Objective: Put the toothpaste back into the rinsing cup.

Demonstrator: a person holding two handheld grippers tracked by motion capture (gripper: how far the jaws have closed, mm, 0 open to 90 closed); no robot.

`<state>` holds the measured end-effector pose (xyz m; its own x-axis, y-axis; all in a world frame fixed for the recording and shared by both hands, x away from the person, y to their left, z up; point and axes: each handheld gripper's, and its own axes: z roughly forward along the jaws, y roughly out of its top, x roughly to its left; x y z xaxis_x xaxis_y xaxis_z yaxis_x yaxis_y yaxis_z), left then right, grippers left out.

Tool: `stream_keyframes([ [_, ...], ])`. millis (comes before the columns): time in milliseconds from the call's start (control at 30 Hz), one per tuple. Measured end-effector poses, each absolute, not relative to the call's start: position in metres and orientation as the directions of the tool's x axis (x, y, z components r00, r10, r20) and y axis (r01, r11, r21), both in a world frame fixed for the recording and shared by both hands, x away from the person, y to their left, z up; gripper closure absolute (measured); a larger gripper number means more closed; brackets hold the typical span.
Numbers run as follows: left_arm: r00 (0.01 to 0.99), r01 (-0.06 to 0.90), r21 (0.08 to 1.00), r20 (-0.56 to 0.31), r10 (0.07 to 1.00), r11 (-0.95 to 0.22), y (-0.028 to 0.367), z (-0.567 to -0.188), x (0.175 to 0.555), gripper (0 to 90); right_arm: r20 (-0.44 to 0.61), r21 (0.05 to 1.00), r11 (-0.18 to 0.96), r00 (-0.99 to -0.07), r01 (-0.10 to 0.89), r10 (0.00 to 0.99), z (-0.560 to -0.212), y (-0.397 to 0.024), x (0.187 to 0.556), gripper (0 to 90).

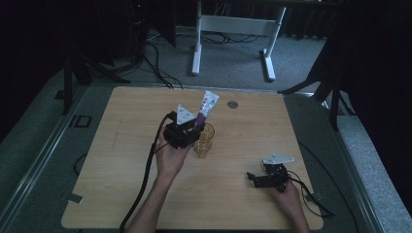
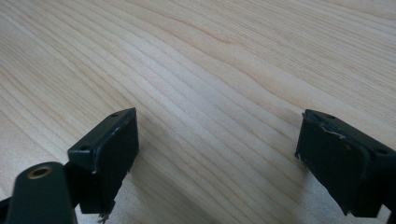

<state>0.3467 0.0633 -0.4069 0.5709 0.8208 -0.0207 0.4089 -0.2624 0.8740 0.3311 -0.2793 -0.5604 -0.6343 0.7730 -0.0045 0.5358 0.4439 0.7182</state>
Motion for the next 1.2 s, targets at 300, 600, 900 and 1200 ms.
stream_keyframes([
  [300,0.58,0.387,0.885,-0.016,0.815,-0.258,0.062,-0.407,0.348,69.6,-0.006,0.718,0.445,-0.635,0.535,0.773,-0.56,-0.279,0.331,12.6],
  [600,0.588,0.38,0.892,-0.028,0.809,-0.245,0.061,-0.409,0.353,69.6,-0.005,0.718,0.444,-0.635,0.535,0.773,-0.56,-0.279,0.331,12.6],
  [900,0.591,0.369,0.902,-0.04,0.806,-0.226,0.062,-0.41,0.356,69.6,-0.006,0.718,0.445,-0.635,0.535,0.773,-0.56,-0.279,0.331,12.6],
  [1200,0.582,0.36,0.909,-0.041,0.812,-0.212,0.063,-0.412,0.359,69.6,-0.005,0.718,0.445,-0.635,0.535,0.773,-0.56,-0.279,0.331,12.6],
])
